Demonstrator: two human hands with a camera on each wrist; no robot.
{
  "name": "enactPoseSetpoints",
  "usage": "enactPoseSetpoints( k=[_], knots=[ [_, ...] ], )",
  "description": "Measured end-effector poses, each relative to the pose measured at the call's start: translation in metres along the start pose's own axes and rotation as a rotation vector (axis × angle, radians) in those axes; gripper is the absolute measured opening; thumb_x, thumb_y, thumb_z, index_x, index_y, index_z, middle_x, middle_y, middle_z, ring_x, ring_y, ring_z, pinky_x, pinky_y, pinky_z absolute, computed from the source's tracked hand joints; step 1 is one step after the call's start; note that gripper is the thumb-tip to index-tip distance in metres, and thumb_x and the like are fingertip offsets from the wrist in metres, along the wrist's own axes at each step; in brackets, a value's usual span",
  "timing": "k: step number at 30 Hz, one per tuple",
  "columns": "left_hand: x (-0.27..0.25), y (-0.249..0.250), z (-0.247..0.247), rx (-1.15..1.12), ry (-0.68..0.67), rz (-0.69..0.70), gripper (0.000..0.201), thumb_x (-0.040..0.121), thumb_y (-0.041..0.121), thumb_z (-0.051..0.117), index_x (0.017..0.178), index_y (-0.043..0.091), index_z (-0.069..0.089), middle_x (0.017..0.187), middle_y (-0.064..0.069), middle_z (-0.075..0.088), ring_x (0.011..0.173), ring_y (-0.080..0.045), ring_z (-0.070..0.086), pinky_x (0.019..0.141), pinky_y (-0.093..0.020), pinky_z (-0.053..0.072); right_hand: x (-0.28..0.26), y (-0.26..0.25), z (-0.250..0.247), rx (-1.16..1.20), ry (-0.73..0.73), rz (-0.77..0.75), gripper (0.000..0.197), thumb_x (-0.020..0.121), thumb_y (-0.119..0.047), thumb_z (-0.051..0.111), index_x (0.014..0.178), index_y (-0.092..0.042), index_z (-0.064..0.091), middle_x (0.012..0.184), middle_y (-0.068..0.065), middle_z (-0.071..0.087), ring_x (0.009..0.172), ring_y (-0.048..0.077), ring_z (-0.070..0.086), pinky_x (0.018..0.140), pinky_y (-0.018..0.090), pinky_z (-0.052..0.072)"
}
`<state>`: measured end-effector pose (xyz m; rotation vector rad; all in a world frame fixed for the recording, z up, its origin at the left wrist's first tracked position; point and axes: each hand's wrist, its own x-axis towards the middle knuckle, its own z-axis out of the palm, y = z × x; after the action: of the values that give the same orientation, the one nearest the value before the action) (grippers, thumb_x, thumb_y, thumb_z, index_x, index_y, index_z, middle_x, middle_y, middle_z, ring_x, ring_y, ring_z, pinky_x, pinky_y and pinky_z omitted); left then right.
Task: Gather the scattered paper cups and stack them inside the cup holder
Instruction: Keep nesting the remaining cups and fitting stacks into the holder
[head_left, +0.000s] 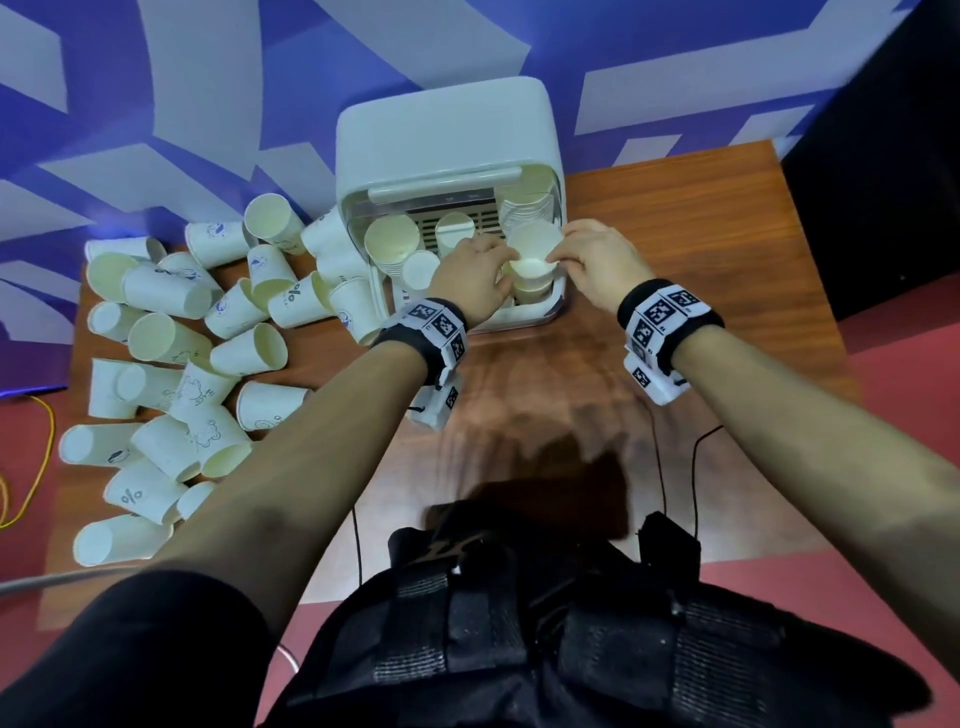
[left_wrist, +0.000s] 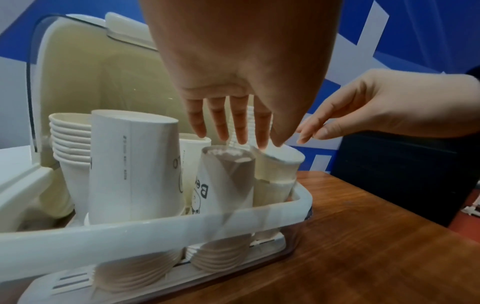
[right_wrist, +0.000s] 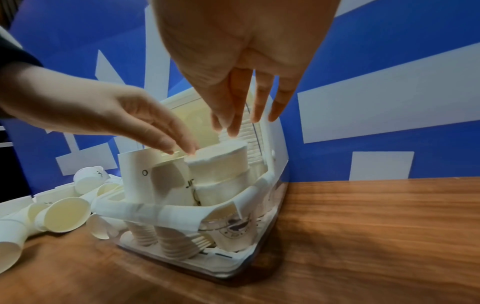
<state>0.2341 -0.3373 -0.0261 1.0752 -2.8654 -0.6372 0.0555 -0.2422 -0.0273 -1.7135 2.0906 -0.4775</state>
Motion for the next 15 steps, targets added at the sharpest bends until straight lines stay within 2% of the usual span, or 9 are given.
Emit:
enactPoseSetpoints(
  k=[3,6,8,11,13,15],
  knots=[
    [0.003,-0.003,0.006,0.131,-0.027,-0.027,0.036,0.094,0.031,0.051,0.126,0.017,0.058,0.135,-0.005,0.049,0.123,-0.028,0.042,0.098,-0.04,0.039,0.002,0.005,-0.001,0.009,0.007,0.044,0.027,0.091,-0.013,0.051,0.109,-0.019,0.07,0.121,0.004,0.062,0.124,0.022,0.046,0.106,0.039,0.035],
    [0.004,-0.002,0.013,0.192,-0.058,-0.005,0.042,0.094,0.034,0.051,0.134,0.021,0.052,0.138,-0.005,0.047,0.129,-0.027,0.037,0.101,-0.042,0.034,-0.001,0.006,0.001,0.02,0.009,-0.026,0.031,0.094,-0.008,0.047,0.116,-0.014,0.067,0.118,0.005,0.065,0.121,0.022,0.047,0.104,0.035,0.036],
    [0.005,0.0,0.019,0.233,-0.05,0.005,0.043,0.093,0.034,0.051,0.135,0.025,0.051,0.137,-0.005,0.047,0.131,-0.027,0.036,0.103,-0.042,0.031,-0.001,0.007,0.006,0.02,-0.023,-0.064,0.03,0.094,-0.007,0.047,0.116,-0.014,0.067,0.117,0.005,0.064,0.117,0.023,0.048,0.1,0.032,0.035],
    [0.008,0.002,0.027,0.296,-0.053,-0.023,0.04,0.092,0.035,0.051,0.13,0.026,0.057,0.136,-0.007,0.046,0.132,-0.029,0.033,0.108,-0.043,0.024,0.003,0.011,0.013,-0.013,-0.046,-0.043,0.028,0.093,-0.01,0.051,0.114,-0.016,0.068,0.114,0.008,0.058,0.113,0.024,0.046,0.097,0.034,0.038],
    [0.01,0.005,0.033,0.34,-0.075,-0.04,0.039,0.091,0.038,0.052,0.125,0.022,0.062,0.136,-0.009,0.045,0.132,-0.032,0.031,0.111,-0.045,0.02,0.006,0.015,0.015,-0.023,-0.056,0.018,0.027,0.092,-0.015,0.054,0.115,-0.019,0.068,0.112,0.009,0.051,0.113,0.024,0.043,0.097,0.038,0.039],
    [0.012,0.007,0.038,0.361,-0.09,-0.057,0.04,0.09,0.041,0.052,0.12,0.017,0.064,0.135,-0.012,0.044,0.132,-0.034,0.03,0.111,-0.047,0.019,0.009,0.018,0.016,-0.025,-0.09,0.05,0.027,0.092,-0.018,0.055,0.117,-0.02,0.066,0.113,0.01,0.049,0.113,0.024,0.041,0.097,0.037,0.038]
  ],
)
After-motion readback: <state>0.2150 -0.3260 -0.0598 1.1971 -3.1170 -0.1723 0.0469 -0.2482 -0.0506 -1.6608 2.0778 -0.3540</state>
